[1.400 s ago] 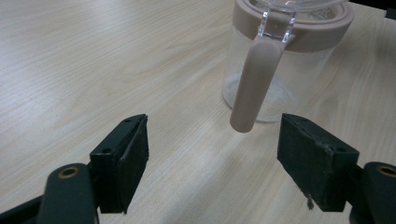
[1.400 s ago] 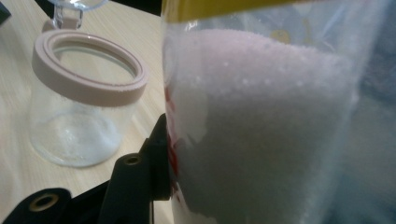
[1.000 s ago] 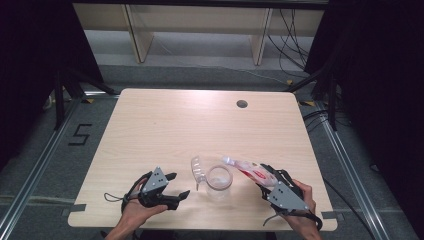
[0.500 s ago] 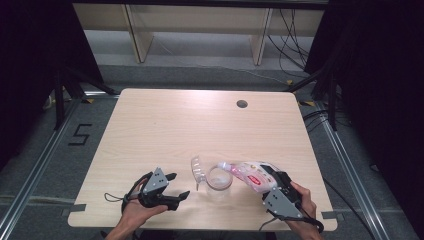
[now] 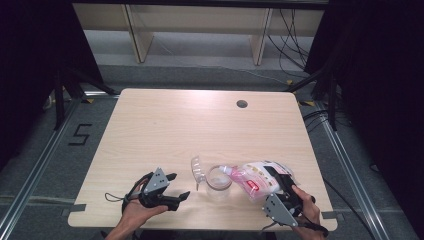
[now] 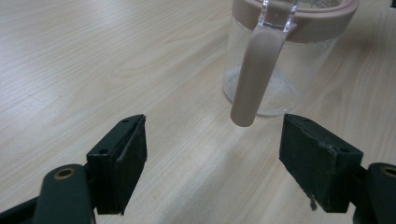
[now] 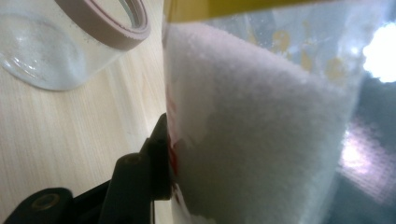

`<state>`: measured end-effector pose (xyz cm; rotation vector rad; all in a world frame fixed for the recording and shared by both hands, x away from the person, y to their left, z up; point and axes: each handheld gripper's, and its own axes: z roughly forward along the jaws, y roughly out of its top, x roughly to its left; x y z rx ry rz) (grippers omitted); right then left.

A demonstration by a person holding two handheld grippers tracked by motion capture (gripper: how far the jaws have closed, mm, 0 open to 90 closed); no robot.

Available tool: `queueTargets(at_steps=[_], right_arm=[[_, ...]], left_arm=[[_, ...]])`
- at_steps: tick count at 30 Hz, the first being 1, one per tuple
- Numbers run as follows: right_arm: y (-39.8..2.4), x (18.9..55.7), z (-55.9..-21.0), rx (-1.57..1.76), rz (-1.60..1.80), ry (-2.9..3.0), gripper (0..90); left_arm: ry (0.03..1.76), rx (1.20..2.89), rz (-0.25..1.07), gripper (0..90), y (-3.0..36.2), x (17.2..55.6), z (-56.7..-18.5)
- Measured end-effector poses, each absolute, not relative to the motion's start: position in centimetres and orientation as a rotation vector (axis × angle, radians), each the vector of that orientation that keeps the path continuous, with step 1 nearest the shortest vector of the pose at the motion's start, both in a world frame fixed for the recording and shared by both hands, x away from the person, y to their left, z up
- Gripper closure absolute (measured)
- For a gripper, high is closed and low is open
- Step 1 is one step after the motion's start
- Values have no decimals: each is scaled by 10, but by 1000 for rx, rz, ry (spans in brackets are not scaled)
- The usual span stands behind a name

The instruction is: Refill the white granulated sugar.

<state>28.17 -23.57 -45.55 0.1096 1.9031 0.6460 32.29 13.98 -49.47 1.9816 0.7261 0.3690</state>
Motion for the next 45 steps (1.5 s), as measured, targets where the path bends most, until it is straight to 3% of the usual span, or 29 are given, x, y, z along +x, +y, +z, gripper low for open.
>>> queueTargets(at_steps=[45], right_arm=[[-224, 284, -461, -113, 287, 1759, 552]], left_arm=[[730, 1977, 362, 231, 139, 323, -494]])
